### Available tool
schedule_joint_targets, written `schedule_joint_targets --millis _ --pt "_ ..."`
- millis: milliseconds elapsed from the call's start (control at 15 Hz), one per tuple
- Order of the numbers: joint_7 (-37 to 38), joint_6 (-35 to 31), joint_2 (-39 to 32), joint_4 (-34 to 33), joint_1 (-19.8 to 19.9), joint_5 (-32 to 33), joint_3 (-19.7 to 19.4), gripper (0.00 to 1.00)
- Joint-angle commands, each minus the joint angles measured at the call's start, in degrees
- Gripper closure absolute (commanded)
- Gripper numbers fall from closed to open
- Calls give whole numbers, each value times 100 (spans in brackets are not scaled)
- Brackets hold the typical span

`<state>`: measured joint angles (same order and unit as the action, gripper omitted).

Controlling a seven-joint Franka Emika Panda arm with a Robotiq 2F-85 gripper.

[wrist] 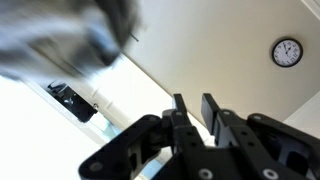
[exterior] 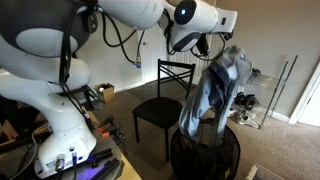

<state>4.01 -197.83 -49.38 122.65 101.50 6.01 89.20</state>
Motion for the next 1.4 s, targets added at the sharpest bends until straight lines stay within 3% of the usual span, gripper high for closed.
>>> schedule_joint_targets --millis 0,467,800,1133,1333 --pt "230 2 64 -253 -95 -60 115 45" --pt "211 -2 30 -516 -402 -22 147 2" --pt "201 -87 -239 3 -816 55 232 0" --pt "480 370 -200 57 -2099 -345 -789 0" --pt "580 854 -405 -190 -2664 -504 -1325 0"
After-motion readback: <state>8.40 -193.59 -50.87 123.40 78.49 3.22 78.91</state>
